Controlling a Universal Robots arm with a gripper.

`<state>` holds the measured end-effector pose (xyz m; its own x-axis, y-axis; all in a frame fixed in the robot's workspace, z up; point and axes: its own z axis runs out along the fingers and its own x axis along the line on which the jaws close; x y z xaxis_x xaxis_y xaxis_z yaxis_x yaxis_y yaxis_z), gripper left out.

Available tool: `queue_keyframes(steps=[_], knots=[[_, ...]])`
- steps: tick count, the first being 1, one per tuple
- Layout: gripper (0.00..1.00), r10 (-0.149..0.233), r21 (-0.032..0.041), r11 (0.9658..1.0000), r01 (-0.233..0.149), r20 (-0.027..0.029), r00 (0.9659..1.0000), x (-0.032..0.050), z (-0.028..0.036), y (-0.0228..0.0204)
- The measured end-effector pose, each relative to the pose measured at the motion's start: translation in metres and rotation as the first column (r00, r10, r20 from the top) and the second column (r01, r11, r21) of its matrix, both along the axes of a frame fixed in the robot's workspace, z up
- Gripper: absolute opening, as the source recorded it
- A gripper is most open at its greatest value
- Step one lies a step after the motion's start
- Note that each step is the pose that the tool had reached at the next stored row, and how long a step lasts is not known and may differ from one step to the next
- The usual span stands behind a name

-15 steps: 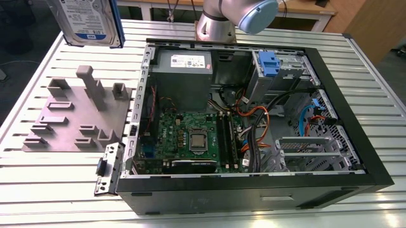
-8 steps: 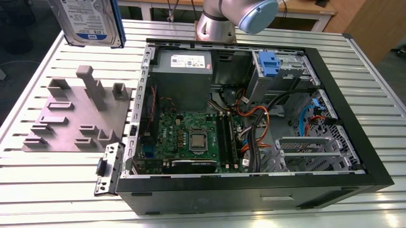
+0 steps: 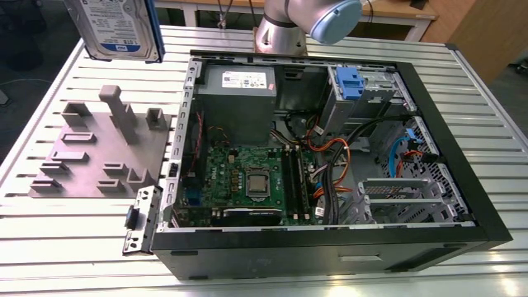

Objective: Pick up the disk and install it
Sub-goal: 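Pick up the disk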

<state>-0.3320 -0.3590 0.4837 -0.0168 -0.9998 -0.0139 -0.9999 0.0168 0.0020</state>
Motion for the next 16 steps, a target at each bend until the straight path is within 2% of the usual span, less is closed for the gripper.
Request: queue_keyframes(steps=[16], knots=[[0.36,0.000,0.0000,1.0000,0.000,-0.0001,1.0000,0.0061,0.0000,0.0000]])
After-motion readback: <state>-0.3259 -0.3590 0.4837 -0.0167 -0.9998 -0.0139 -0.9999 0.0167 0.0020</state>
